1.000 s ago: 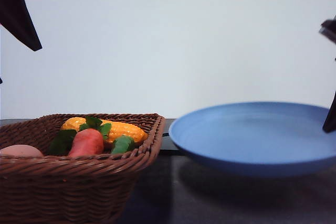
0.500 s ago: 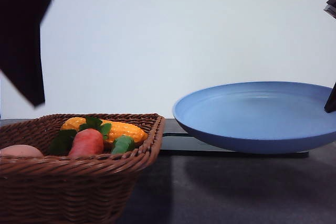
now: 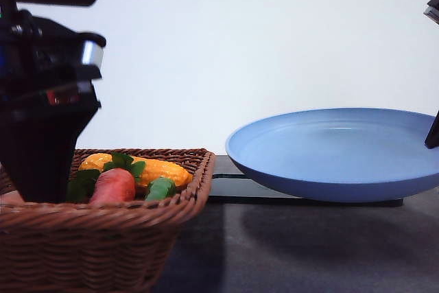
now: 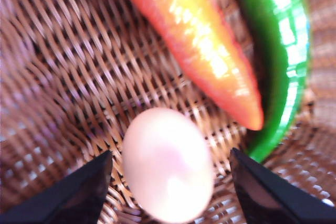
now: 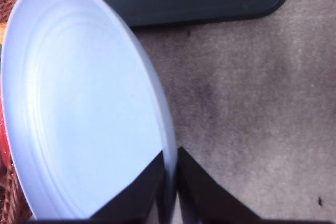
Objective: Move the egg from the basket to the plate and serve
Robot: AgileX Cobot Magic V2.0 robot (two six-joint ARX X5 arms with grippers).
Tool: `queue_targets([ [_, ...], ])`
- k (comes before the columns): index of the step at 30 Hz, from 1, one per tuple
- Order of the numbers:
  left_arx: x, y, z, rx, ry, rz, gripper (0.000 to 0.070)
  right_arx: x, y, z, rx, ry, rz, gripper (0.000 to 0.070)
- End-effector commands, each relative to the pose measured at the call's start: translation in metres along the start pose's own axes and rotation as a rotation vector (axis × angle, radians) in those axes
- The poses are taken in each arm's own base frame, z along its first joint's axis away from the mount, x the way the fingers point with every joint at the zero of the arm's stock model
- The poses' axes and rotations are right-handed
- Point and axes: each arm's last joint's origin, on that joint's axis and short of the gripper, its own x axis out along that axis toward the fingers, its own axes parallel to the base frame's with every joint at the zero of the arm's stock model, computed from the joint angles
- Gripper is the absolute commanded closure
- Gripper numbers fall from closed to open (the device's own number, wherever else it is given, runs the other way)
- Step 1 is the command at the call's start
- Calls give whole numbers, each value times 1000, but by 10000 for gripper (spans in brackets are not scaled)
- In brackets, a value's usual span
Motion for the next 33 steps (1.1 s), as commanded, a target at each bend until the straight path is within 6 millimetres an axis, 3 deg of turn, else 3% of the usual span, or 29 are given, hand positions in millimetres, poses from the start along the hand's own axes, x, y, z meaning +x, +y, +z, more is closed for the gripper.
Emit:
queue_targets([
  [1, 2, -3, 4, 12, 6, 4, 253, -1, 3, 4, -4, -13, 12, 700],
  [14, 6, -3, 5, 11, 19, 8, 562, -1, 3, 4, -4, -13, 13, 700],
  [20, -1, -5, 9, 28, -3, 13, 585, -1, 3, 4, -4, -13, 14, 700],
  [24, -24, -9, 20, 46, -67, 29, 585, -1, 3, 4, -4, -5, 32, 700],
  [33, -100, -32, 49, 91, -344, -69, 584, -1, 5, 0, 17, 53, 103, 700],
])
